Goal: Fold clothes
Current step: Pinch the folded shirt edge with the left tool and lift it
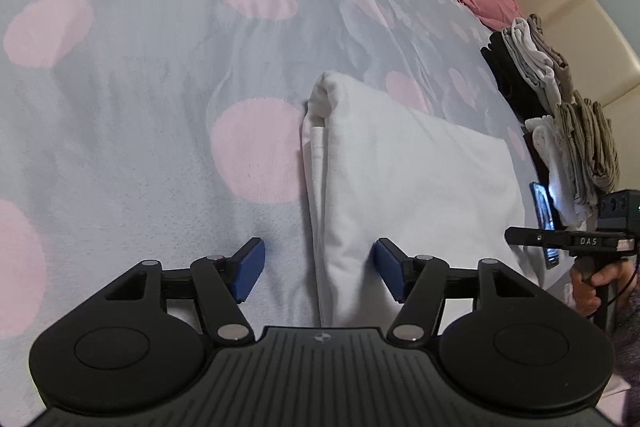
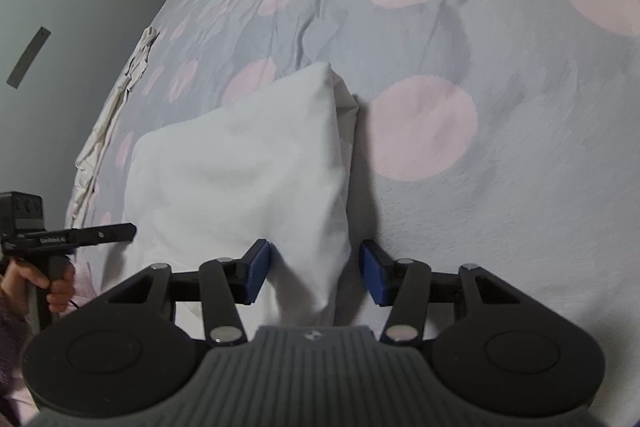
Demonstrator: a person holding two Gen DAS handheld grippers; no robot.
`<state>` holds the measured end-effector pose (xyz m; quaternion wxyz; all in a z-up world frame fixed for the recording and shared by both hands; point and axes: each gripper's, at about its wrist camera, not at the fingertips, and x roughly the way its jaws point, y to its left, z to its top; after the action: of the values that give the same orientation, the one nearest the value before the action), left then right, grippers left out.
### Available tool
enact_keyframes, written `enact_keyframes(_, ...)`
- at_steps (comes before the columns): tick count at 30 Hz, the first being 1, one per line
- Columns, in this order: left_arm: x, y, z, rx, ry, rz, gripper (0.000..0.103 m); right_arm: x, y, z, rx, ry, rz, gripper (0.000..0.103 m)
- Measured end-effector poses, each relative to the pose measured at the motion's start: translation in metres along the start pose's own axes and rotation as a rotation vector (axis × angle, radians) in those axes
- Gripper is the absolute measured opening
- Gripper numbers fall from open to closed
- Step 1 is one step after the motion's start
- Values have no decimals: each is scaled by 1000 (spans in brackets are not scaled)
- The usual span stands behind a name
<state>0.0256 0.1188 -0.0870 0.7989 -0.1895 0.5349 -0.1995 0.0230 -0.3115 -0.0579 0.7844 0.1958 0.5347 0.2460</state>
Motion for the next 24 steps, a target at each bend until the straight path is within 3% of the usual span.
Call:
enact_keyframes(11,8,12,6,-6,15,-81,60,16,-6,3,40,29,91,48)
enact_keyframes(17,6,17,4,-1,-8,-132,54,16,-9,4,49,35,106,48)
enact_keyframes(24,-3,20,3,-25,47,-145,54,11,-11,1,43,34,118,46)
